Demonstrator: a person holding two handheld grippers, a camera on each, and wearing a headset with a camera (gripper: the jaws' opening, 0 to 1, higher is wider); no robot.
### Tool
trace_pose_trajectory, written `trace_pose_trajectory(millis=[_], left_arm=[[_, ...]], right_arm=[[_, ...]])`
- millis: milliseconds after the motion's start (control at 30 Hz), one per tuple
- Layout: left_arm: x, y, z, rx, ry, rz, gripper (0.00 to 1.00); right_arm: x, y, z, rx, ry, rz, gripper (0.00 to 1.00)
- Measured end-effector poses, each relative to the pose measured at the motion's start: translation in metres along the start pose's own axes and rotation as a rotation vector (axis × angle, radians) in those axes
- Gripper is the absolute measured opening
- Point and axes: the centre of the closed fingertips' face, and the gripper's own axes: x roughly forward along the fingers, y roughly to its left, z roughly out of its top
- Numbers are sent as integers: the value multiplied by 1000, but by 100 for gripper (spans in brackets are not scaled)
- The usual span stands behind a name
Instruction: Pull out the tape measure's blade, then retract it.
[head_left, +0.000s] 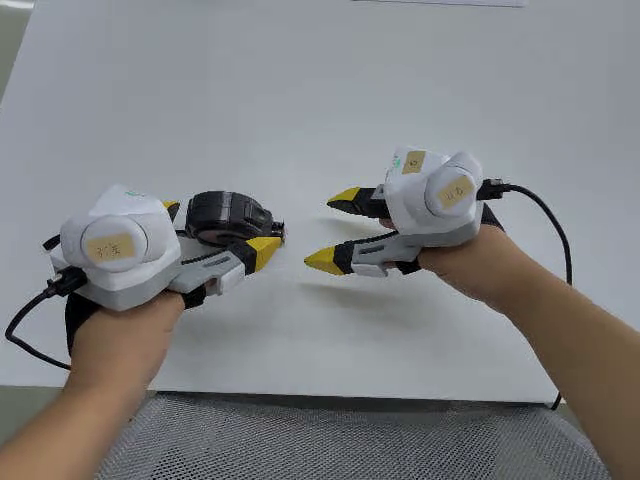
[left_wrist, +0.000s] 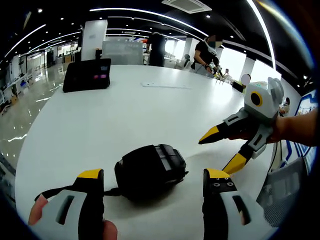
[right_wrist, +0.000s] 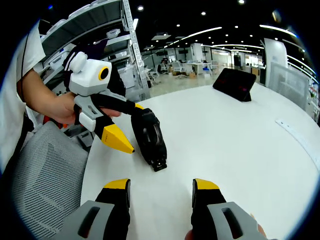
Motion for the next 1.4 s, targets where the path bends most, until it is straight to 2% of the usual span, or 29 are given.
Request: trace_pose_trajectory(millis=[433,767,967,1167,1400], left_arm=[[-17,3,-1,97,11,-38,85],[-29,7,-4,132,24,-58,90],[-36,7,-5,156,19,-74,95],[-43,8,-10,164,25,-91,99],[-50,13,-11,184,23,-93,99]], right_arm=[[-30,2,-2,24,-18,-57,54],[-55,1,-7,39,-16,-99,60],[-68,3,-13,48,-15,-116,64],[-79,5,-18,55,-21,-136,69],[-92,6,-22,61,-32,-158,74]])
